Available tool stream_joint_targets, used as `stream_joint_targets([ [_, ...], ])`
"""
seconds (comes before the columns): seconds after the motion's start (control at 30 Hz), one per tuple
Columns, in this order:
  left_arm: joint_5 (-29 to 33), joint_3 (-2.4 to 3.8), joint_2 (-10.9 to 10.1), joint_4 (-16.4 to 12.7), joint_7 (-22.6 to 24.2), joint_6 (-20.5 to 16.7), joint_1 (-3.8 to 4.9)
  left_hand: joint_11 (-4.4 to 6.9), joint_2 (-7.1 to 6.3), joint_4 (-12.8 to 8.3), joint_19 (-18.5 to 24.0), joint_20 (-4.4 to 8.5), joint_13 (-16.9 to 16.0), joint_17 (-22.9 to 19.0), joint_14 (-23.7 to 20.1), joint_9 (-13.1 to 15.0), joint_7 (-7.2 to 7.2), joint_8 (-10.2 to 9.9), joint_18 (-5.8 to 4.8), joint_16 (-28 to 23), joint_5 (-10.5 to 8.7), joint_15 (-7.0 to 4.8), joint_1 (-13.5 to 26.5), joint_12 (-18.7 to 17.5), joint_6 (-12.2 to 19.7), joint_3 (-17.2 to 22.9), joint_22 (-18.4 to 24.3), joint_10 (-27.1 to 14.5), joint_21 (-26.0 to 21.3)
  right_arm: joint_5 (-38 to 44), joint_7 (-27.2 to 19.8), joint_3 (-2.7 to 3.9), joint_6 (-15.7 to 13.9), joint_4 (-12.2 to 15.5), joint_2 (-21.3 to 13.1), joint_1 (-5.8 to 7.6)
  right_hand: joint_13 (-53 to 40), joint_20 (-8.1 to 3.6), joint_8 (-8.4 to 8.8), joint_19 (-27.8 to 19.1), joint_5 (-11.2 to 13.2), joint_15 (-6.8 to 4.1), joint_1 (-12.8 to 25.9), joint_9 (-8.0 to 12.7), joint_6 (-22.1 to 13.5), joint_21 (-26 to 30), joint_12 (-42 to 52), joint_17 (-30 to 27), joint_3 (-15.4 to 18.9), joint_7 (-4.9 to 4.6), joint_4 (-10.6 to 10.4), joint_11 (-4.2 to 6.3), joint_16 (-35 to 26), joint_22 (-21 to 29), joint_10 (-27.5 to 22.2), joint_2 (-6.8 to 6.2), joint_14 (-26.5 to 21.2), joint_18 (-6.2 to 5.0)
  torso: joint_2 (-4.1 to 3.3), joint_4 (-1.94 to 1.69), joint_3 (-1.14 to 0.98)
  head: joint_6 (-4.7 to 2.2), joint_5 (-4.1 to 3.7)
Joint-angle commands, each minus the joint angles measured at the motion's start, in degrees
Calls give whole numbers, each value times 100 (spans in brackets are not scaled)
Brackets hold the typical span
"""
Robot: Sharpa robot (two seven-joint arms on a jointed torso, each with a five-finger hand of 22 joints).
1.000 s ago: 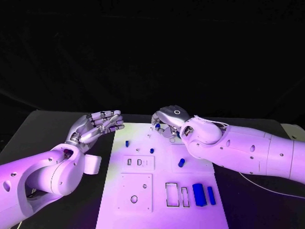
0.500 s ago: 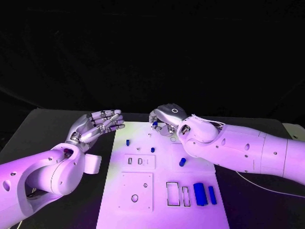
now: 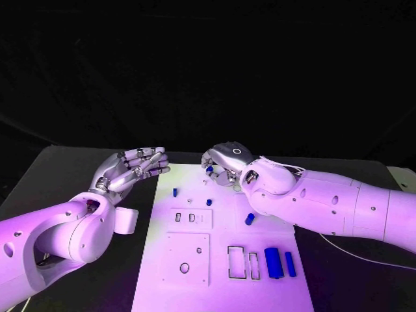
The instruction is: Assemble the parts on the task board
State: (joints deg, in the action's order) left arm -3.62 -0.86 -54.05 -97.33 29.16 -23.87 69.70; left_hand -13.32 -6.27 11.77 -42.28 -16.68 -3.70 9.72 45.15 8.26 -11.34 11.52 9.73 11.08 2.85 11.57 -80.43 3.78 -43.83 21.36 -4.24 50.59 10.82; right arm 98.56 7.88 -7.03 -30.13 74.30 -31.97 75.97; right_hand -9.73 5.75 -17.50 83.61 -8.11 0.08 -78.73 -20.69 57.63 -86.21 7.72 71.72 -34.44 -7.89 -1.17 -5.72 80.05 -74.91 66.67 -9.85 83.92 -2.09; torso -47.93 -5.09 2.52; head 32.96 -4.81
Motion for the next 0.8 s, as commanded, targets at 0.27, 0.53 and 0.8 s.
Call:
stream_joint_targets([
  [0.27, 9, 5, 8, -18, 66, 69, 16, -14, 12, -3, 22, 3, 6, -8, -11, -8, -484, -39, -75, -35, 6, -1, 28, -9, 39, 22, 10, -48, -13, -16, -48, -6, 73, -130, 98, -45, -183, -5, -13, 324, -19, -40, 35, -10, -38, -35, 20, -16, -8, -17, 24, 157, -14, -962, 188, 30, 257, 83, -11, -19, 9, -7, 1],
  [0.53, 9, 5, -9, -30, 65, 66, 25, -14, 12, -3, 22, 3, 6, -8, -11, -8, -484, -39, -75, -35, 6, -1, 28, -9, 39, 22, 10, -48, -13, 112, -23, -8, 84, -235, 143, -57, -184, -4, -10, 325, -20, -39, 39, -12, -45, -36, 18, -20, -8, -18, 25, 155, -16, -964, 184, 27, 255, 83, -20, -8, 9, -23, 27],
  [0.8, 9, 5, -16, -39, 57, 70, 40, -16, 12, 1, 23, 3, 7, -8, -8, -10, -486, -44, -76, -36, 6, 0, 40, -11, 42, 22, 12, -56, -15, 151, -38, -8, 178, -293, 166, -59, -188, 3, 2, 294, 9, -31, 83, -29, -74, -7, -5, -50, -4, -19, 24, 145, -31, -917, 147, 10, 244, 72, -23, -5, 6, -4, 32],
])
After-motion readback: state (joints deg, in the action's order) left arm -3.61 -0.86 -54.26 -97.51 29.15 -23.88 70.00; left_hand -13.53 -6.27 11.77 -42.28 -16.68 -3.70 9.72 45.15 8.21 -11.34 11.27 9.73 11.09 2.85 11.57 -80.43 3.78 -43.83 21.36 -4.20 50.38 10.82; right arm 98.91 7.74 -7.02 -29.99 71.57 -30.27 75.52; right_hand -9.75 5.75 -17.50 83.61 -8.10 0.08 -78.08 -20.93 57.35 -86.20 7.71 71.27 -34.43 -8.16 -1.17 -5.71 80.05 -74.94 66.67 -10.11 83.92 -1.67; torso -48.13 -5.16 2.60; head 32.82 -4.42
